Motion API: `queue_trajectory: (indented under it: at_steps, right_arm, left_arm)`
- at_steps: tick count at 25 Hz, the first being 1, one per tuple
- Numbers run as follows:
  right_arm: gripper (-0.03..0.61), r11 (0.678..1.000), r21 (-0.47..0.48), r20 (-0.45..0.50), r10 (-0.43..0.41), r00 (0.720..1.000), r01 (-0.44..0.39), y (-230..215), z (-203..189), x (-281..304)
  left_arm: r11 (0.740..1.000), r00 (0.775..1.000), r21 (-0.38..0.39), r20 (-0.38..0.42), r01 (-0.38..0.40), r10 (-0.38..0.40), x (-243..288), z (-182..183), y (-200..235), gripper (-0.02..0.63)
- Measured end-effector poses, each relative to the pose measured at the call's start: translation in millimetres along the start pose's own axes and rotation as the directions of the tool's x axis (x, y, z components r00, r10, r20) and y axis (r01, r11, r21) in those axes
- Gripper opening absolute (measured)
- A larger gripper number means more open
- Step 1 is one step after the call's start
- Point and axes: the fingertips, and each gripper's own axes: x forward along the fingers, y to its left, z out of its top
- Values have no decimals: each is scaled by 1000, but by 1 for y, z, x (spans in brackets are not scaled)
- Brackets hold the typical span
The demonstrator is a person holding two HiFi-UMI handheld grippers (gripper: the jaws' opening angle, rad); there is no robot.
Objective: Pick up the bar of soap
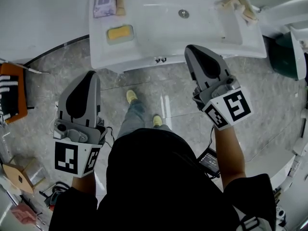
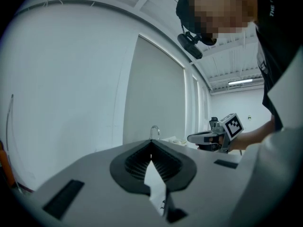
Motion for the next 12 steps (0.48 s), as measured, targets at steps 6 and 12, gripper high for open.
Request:
queue_trajectory:
  at_steps: [6,12]
  right_arm:
    - [6,999,34,5,1,1000,-2,-4,11,36]
    - [6,1000,6,-7,4,1000,-4,3,22,68]
  left_arm:
    - [1000,1000,-17,1,-7,7,16,6,35,6]
    - [1000,1000,-25,13,-5,5,23,8,69,8]
